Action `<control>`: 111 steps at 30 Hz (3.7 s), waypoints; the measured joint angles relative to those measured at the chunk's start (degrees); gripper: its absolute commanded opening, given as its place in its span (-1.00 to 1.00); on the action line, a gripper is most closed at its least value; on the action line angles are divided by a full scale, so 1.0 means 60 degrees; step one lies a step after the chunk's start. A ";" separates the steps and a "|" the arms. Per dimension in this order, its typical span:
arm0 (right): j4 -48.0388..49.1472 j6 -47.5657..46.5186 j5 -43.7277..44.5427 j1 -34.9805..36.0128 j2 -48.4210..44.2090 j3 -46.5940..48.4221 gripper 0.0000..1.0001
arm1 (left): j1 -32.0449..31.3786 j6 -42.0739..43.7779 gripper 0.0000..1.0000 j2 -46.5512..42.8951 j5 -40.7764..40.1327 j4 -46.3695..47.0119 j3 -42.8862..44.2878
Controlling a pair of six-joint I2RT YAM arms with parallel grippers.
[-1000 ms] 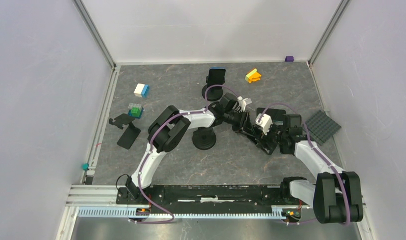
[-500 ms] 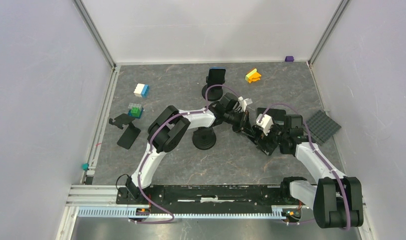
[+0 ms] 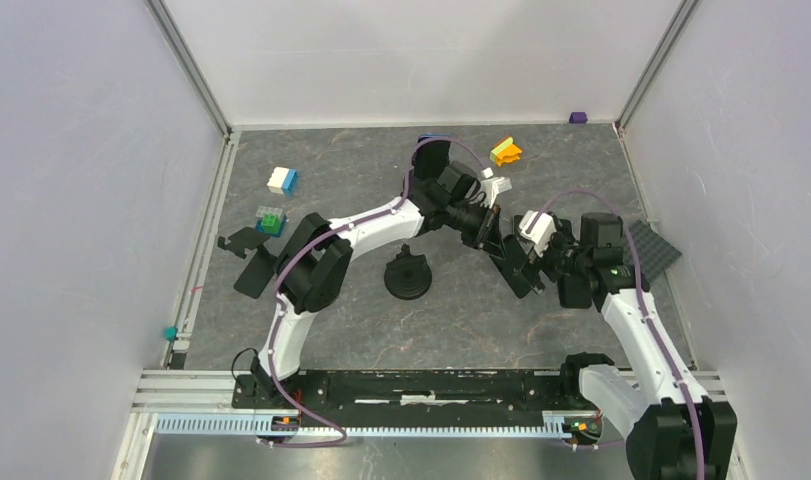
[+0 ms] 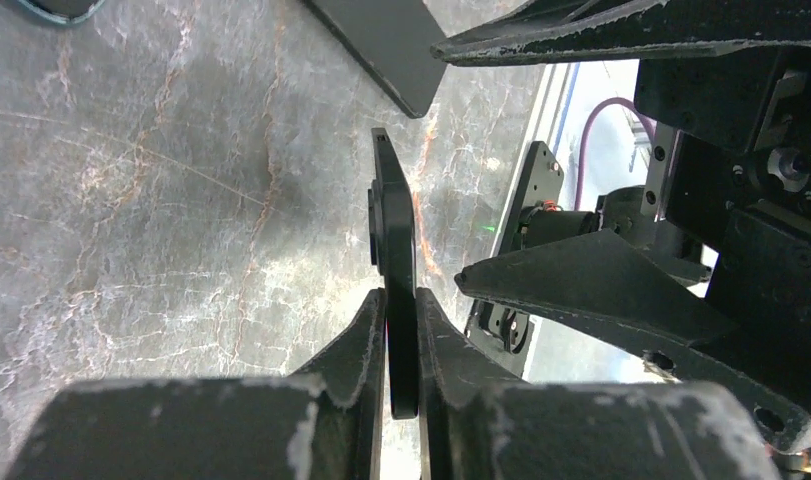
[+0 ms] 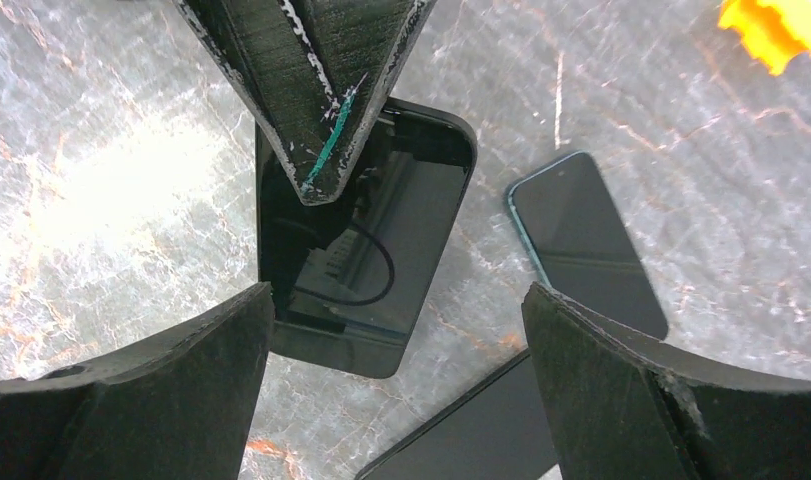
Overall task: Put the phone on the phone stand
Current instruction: Pick up the phone at the center of the board.
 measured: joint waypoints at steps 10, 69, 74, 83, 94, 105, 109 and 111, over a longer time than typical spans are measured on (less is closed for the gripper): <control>-0.0117 0.0896 -0.0463 0.0000 -0.1115 0.0386 0.96 | 0.0000 0.1581 -0.96 -0.1104 -0.0215 -0.1563 0.0459; 0.0608 0.1377 -0.4171 0.1169 0.0787 0.1297 0.67 | 0.0000 0.4666 -0.96 -0.4291 -0.0692 -0.2794 -0.0688; 0.1078 0.1832 -0.4437 0.1188 0.1206 0.1115 0.33 | 0.0000 0.4350 -0.96 -0.4291 -0.0656 -0.2288 -0.0783; 0.1184 0.2109 -0.4969 0.1198 0.1519 0.0922 -0.63 | 0.0000 0.4226 -0.96 -0.4295 -0.0554 -0.1727 -0.1209; 0.0725 0.2033 -0.5413 0.1188 0.1512 0.0860 -1.00 | -0.0022 0.5417 -0.40 -0.4408 0.0131 -0.1698 -0.1494; 0.0565 0.1566 -0.5249 0.1206 0.1512 0.0852 -1.00 | -0.0379 0.7056 0.12 -0.4277 0.0029 -0.3005 -0.1013; 0.0412 0.1406 -0.5217 0.1206 0.1541 0.0852 -1.00 | -0.0415 0.7355 0.12 -0.4211 0.0018 -0.3311 -0.0903; 0.0321 0.1333 -0.5217 0.1206 0.1541 0.0852 -1.00 | -0.0426 0.7471 0.12 -0.4146 0.0007 -0.3424 -0.0845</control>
